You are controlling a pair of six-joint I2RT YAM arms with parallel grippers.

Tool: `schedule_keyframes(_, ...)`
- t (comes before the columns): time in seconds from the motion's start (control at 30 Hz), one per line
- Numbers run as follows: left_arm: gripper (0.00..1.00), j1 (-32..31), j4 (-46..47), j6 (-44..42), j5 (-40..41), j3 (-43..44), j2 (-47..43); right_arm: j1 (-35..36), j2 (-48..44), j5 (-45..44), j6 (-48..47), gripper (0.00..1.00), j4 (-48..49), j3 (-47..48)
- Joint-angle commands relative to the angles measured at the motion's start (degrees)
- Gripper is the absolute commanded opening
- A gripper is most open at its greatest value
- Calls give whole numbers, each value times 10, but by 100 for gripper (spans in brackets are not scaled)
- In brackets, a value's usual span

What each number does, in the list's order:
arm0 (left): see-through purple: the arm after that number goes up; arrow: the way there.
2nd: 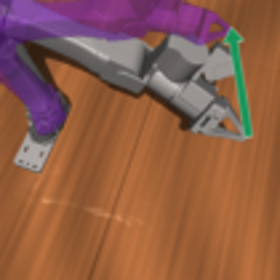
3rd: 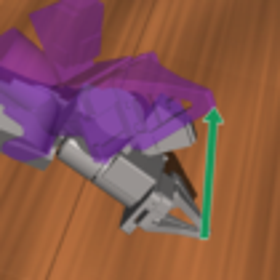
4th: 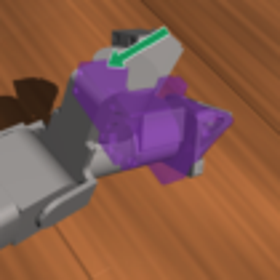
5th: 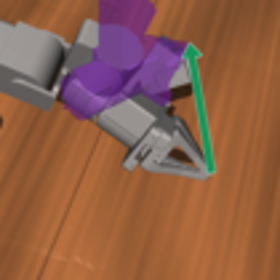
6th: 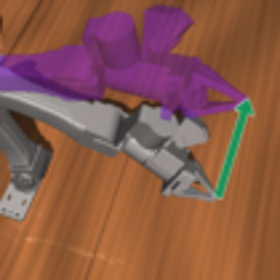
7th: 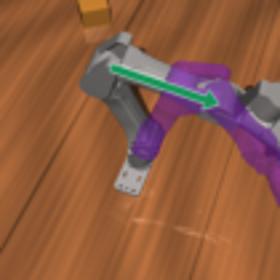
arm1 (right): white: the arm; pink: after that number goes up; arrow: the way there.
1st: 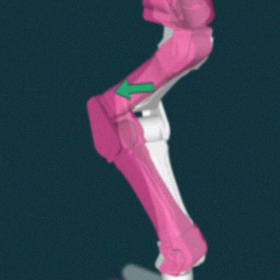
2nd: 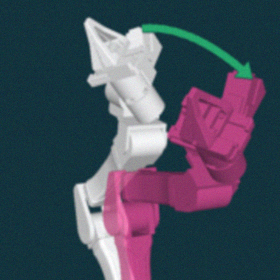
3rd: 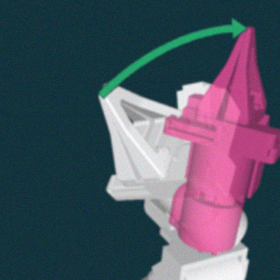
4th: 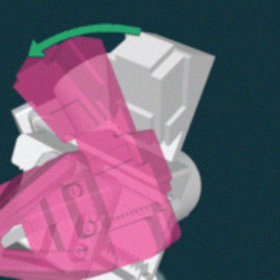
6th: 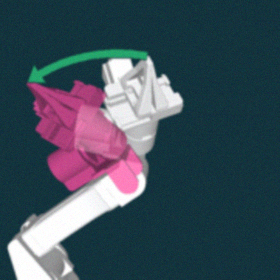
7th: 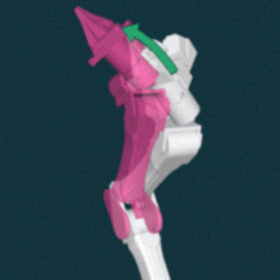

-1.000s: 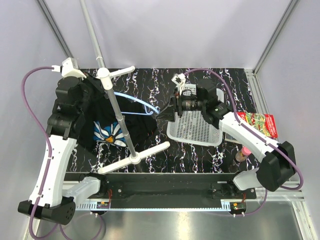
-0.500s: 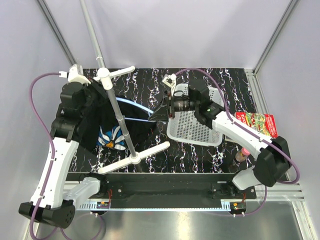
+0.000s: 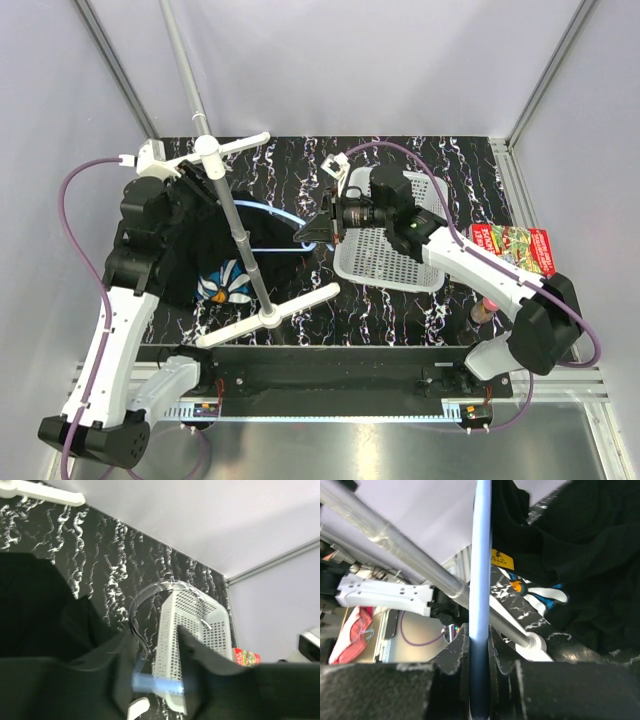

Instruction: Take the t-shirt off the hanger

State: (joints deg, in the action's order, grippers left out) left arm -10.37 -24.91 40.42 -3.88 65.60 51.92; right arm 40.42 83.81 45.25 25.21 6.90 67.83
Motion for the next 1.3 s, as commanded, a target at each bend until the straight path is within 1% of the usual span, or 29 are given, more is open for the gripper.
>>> schedule_keyframes(0.0,51,-2,57,-10,-21,-8,-48,4,-44,-109,-9,0,-78,18)
schedule_keyframes(0.03,59,-1,51,-14,-17,-11,-64,4,-50,-125,-11,0,-113,17)
schedule_keyframes(0.1,63,-1,35,-24,-13,-17,-81,3,-61,-168,-13,0,-143,21)
schedule_keyframes(0.13,66,-1,28,-27,-10,-20,-91,4,-64,-178,-18,0,-176,24)
schedule_keyframes(0.27,68,-1,-13,-42,-10,-56,-135,4,-80,-206,-24,0,-216,26)
schedule_keyframes(0.37,69,-1,-12,-35,-24,-85,-147,4,-90,-222,-39,0,-255,41)
schedule_keyframes(0.47,69,-1,-2,-11,-40,-119,-140,4,-102,-249,-51,0,-298,66)
schedule_keyframes(0.5,71,-1,4,-4,-57,-129,-121,4,-102,-253,-54,0,-311,83)
schedule_keyframes(0.53,80,-2,8,-1,-66,-134,-110,4,-102,-256,-60,0,-332,92)
schedule_keyframes(0.6,81,-7,17,0,-93,-137,-82,4,-109,-255,-61,0,-346,103)
schedule_keyframes(0.67,81,-19,27,-2,-97,-141,-51,4,-118,-252,-57,0,-348,106)
schedule_keyframes(0.8,82,-36,53,-6,-63,-160,-39,4,-127,-246,-57,0,-376,121)
schedule_keyframes(0.9,80,-36,52,1,-43,-172,-43,4,-142,-251,-55,0,-402,132)
schedule_keyframes(1.03,79,-36,61,14,2,-195,-88,4,-167,-292,-74,0,-438,147)
schedule_keyframes(1.07,79,-36,64,22,24,-203,-110,4,-175,-313,-76,0,-446,150)
schedule_keyframes(1.23,82,-35,43,32,73,-205,-150,4,-188,-337,-87,0,-493,187)
schedule_keyframes(1.27,84,-35,40,33,85,-204,-154,4,-192,-340,-87,0,-497,197)
